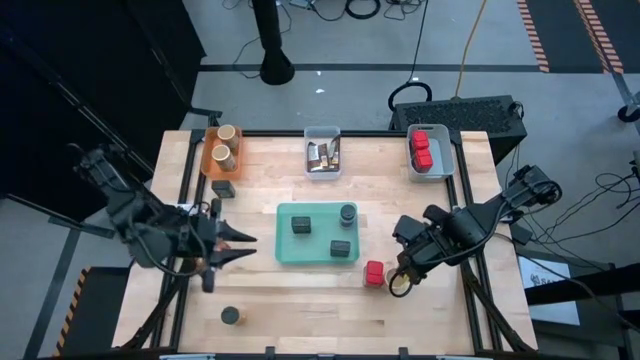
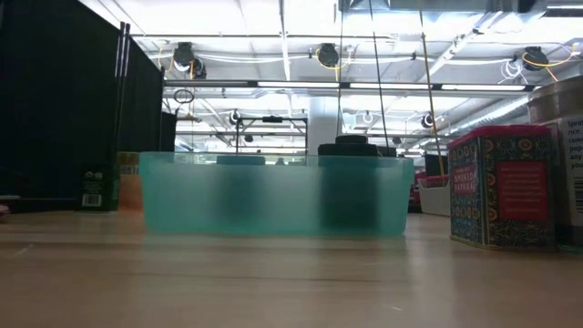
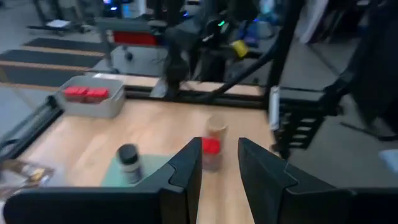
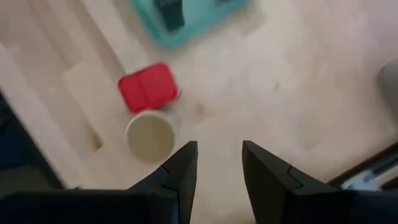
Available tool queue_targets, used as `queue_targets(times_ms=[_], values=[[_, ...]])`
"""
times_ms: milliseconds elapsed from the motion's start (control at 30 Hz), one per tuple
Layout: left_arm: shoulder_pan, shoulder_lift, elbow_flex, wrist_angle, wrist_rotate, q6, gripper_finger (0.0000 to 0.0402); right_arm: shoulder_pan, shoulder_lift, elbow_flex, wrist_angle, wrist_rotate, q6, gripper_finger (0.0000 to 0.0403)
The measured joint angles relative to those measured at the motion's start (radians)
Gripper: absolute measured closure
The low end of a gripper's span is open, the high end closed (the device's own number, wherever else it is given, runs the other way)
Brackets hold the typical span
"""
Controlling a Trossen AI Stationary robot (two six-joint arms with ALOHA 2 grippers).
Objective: Sort spices by type
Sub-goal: Put the black spice bottle into the green bin
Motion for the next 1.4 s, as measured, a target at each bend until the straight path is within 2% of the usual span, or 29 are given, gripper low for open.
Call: queue_targets(times_ms=[100, 233, 400, 533, 633, 767, 867, 1000, 1100, 1400], values=[[-0.009, 0.036, 0.056, -0.03, 0.02, -0.043, 0.0297, 0.008, 0.0, 0.0, 0.006, 0.114, -0.026, 0.0291], [-0.008, 0.102, 0.101, -0.12, 0.037, -0.18, 0.0297, 0.019, 0.0, 0.0, 0.006, 0.301, -0.043, 0.0291], [-0.008, 0.161, 0.105, -0.14, 0.129, -0.316, 0.0297, 0.02, 0.0, 0.0, 0.007, 0.386, -0.081, 0.0291], [-0.02, 0.2, 0.106, -0.227, 0.231, -0.479, 0.0297, 0.02, 0.0, 0.0, 0.036, 0.414, -0.083, 0.0291], [-0.024, 0.225, 0.106, -0.291, 0.37, -0.661, 0.0297, 0.02, 0.0, -0.001, 0.073, 0.419, -0.107, 0.0291], [-0.044, 0.25, 0.106, -0.341, 0.668, -0.897, 0.0297, 0.02, 0.0, -0.001, 0.132, 0.45, -0.151, 0.0291], [-0.078, 0.272, 0.106, -0.381, 0.781, -0.946, 0.0297, 0.019, 0.0, -0.001, 0.181, 0.477, -0.181, 0.0291], [-0.096, 0.288, 0.106, -0.53, 0.808, -1.014, 0.0297, 0.019, 0.0, -0.001, 0.242, 0.487, -0.208, 0.0291], [-0.118, 0.297, 0.106, -0.632, 0.82, -0.996, 0.0297, 0.019, 0.0, -0.001, 0.271, 0.487, -0.208, 0.0291], [-0.161, 0.316, 0.106, -0.619, 0.762, -0.932, 0.0297, 0.02, 0.0, -0.001, 0.311, 0.473, -0.171, 0.0291]])
